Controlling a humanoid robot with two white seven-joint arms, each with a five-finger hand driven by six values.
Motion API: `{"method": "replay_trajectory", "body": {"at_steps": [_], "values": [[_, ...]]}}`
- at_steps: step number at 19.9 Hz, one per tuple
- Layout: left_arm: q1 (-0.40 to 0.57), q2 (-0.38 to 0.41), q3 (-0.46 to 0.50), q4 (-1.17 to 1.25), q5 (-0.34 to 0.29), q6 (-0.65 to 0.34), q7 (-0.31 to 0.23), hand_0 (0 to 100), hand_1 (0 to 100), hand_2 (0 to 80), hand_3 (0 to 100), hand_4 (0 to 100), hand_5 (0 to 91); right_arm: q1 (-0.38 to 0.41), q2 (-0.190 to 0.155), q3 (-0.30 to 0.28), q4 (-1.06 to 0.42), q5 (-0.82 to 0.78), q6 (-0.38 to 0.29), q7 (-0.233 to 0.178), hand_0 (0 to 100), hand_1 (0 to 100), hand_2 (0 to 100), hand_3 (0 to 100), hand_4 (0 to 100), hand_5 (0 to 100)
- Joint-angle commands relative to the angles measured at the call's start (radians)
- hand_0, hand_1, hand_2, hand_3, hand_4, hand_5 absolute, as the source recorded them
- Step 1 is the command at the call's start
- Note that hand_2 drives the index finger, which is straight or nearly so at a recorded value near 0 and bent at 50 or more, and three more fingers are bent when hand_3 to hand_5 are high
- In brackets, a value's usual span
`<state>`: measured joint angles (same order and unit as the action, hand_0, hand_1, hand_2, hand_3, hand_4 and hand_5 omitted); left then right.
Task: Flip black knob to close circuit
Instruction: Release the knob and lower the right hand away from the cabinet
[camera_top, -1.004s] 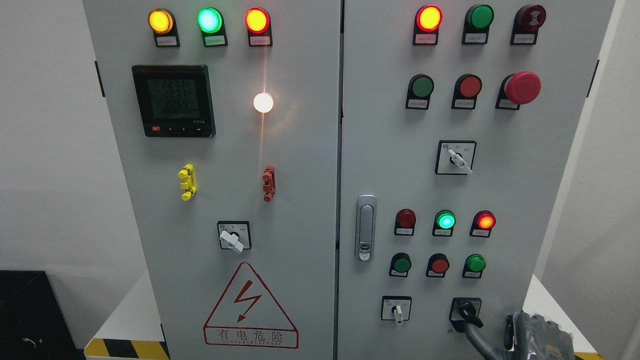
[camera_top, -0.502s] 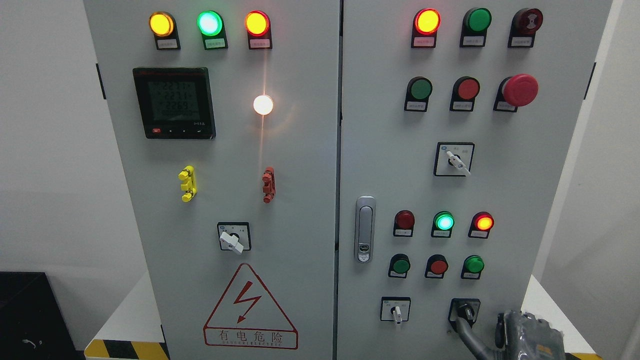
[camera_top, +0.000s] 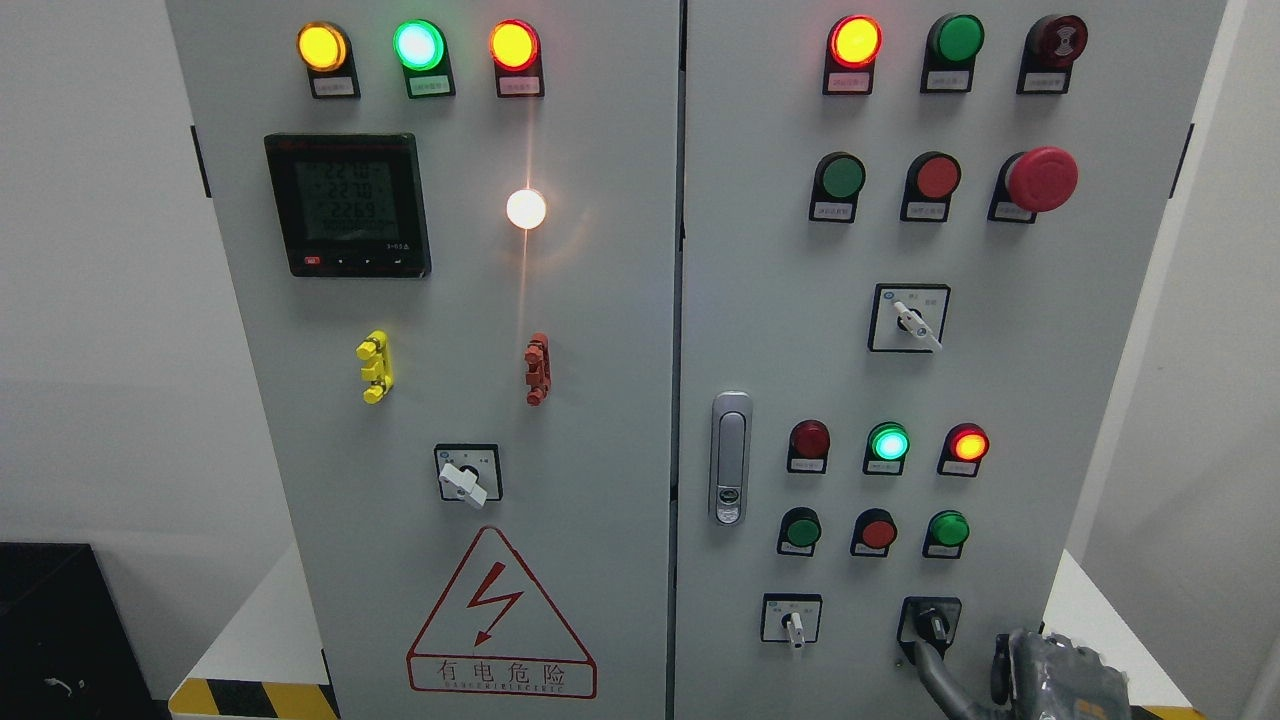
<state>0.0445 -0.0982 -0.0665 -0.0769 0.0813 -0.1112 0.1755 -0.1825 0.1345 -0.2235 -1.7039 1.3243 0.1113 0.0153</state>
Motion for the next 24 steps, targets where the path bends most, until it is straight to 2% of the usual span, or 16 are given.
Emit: {"method": "replay_trajectory", "body": {"at_steps": [1, 5, 7, 9, 11, 12, 14, 15, 17, 18, 24], "values": [[0.0, 0.0, 0.001, 0.0, 0.0, -0.001, -0.001, 12, 56, 0.0, 0, 0, 0.0, 0.044, 0.001, 0.101, -0.075, -0.144, 0.005, -0.035, 0, 1, 88, 100, 97, 97], [0.0, 0.0, 0.001, 0.0, 0.0, -0.001, 0.001, 12, 56, 0.0, 0, 0, 0.0, 0.121, 0.001, 0.13, -0.129, -0.307, 0.04, -0.066, 0, 5, 82, 100, 93, 89], [0.0, 0.0, -0.001, 0.0, 0.001, -0.001, -0.001, 12, 56, 0.0, 0, 0, 0.0, 0.164, -0.001, 0.144, -0.143, -0.428, 0.048, -0.113, 0, 6, 78, 100, 90, 84], [0.0, 0.0, -0.001, 0.0, 0.0, -0.001, -0.001, 12, 56, 0.0, 0, 0, 0.0, 0.201, -0.001, 0.156, -0.157, -0.57, 0.041, -0.138, 0, 7, 74, 97, 89, 81], [0.0, 0.0, 0.001, -0.001, 0.0, -0.001, 0.001, 12, 56, 0.0, 0, 0, 0.0, 0.239, -0.003, 0.174, -0.177, -0.705, 0.031, -0.159, 0, 7, 66, 90, 81, 72], [0.0, 0.0, 0.001, 0.0, 0.0, -0.001, -0.001, 12, 56, 0.0, 0, 0, 0.0, 0.264, -0.003, 0.185, -0.193, -0.771, 0.031, -0.163, 0, 7, 62, 88, 79, 70], [0.0, 0.0, 0.001, 0.0, 0.0, -0.001, 0.001, 12, 56, 0.0, 0, 0, 0.0, 0.307, -0.004, 0.202, -0.224, -0.903, 0.027, -0.166, 0, 7, 54, 77, 71, 63], [0.0, 0.0, 0.001, 0.0, 0.0, -0.001, -0.001, 12, 56, 0.0, 0, 0, 0.0, 0.331, -0.006, 0.211, -0.243, -0.968, 0.025, -0.17, 0, 7, 53, 75, 70, 63], [0.0, 0.0, 0.001, 0.0, 0.0, -0.001, 0.001, 12, 56, 0.0, 0, 0, 0.0, 0.374, -0.006, 0.225, -0.282, -1.089, 0.024, -0.178, 0, 6, 43, 61, 59, 54], [0.0, 0.0, 0.001, 0.0, 0.0, -0.001, -0.001, 12, 56, 0.0, 0, 0, 0.0, 0.389, -0.007, 0.227, -0.299, -1.143, 0.019, -0.178, 0, 6, 40, 58, 57, 51], [0.0, 0.0, 0.001, 0.0, 0.0, -0.001, -0.001, 12, 56, 0.0, 0, 0, 0.0, 0.474, -0.009, 0.237, -0.322, -1.32, -0.105, -0.167, 0, 3, 22, 38, 34, 24]]}}
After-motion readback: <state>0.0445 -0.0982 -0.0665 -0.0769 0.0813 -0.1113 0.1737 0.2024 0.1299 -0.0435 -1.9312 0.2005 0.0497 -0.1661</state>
